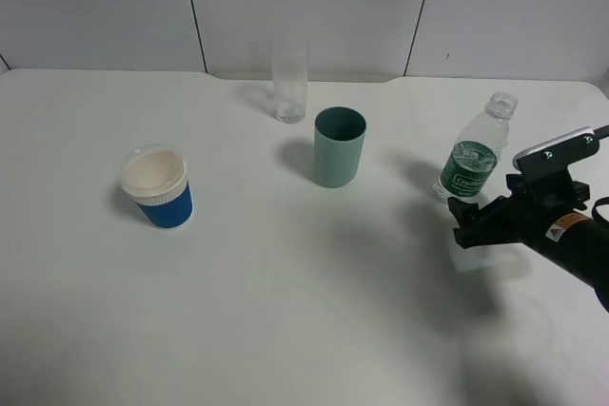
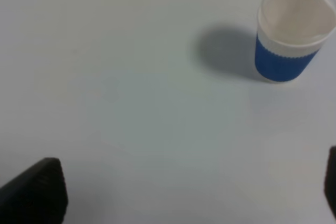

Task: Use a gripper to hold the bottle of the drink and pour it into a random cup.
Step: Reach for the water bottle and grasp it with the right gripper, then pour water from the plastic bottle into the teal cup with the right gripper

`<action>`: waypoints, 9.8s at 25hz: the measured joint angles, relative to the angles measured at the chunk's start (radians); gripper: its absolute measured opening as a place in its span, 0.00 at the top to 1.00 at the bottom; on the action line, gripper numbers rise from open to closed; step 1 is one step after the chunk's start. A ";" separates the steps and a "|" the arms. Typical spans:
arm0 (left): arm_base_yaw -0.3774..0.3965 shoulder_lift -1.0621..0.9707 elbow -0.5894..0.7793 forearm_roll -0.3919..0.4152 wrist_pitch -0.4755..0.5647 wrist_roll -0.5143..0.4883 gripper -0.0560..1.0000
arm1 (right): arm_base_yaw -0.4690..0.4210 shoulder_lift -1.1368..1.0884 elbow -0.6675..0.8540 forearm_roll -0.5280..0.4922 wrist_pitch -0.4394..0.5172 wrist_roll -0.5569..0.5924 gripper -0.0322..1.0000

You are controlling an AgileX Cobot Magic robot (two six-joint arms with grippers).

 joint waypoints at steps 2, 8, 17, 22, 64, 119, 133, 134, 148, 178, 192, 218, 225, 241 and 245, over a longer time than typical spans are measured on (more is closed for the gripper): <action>0.000 0.000 0.000 0.000 0.000 0.000 0.01 | 0.000 0.001 -0.010 -0.001 0.000 -0.002 0.18; 0.000 0.000 0.000 0.000 0.000 0.000 0.01 | 0.000 0.001 -0.024 -0.001 0.000 -0.003 0.18; 0.000 0.000 0.000 0.000 0.000 0.000 0.01 | 0.000 0.002 -0.062 -0.025 0.000 -0.004 0.18; 0.000 0.000 0.000 0.000 0.001 0.000 0.01 | 0.000 0.002 -0.077 -0.026 0.000 -0.003 0.18; 0.000 0.000 0.000 0.000 0.001 0.000 0.01 | 0.000 0.002 -0.129 -0.081 0.001 0.185 0.42; 0.000 0.000 0.000 0.000 0.000 0.000 0.01 | 0.093 -0.367 -0.511 0.263 0.976 -0.421 0.42; 0.000 0.000 0.000 0.000 0.000 0.000 0.01 | 0.093 -0.367 -0.600 0.257 1.196 -0.549 0.42; 0.000 0.000 0.000 0.000 0.000 0.000 0.01 | 0.093 -0.367 -0.603 0.291 1.204 -0.599 0.42; 0.000 0.000 0.000 0.000 0.000 0.000 0.01 | 0.093 -0.366 -0.604 -0.015 1.176 -0.260 0.42; 0.000 0.000 0.000 0.000 0.000 0.000 0.01 | 0.259 -0.265 -0.757 -1.093 1.588 0.688 0.42; 0.000 0.000 0.000 0.000 0.001 0.000 0.01 | 0.360 -0.185 -0.842 -1.138 1.593 0.690 0.42; 0.000 0.000 0.000 0.000 0.001 0.000 0.01 | 0.510 -0.102 -0.903 -1.203 1.780 0.616 0.42; 0.000 0.000 0.000 0.000 0.001 0.000 0.01 | 0.519 -0.102 -0.903 -1.204 1.825 0.547 0.42; 0.000 0.000 0.000 0.000 0.001 0.000 0.01 | 0.520 -0.102 -0.903 -1.209 1.866 0.367 0.42; 0.000 0.000 0.000 0.000 0.001 0.000 0.01 | 0.520 -0.102 -0.903 -1.209 1.877 0.338 0.42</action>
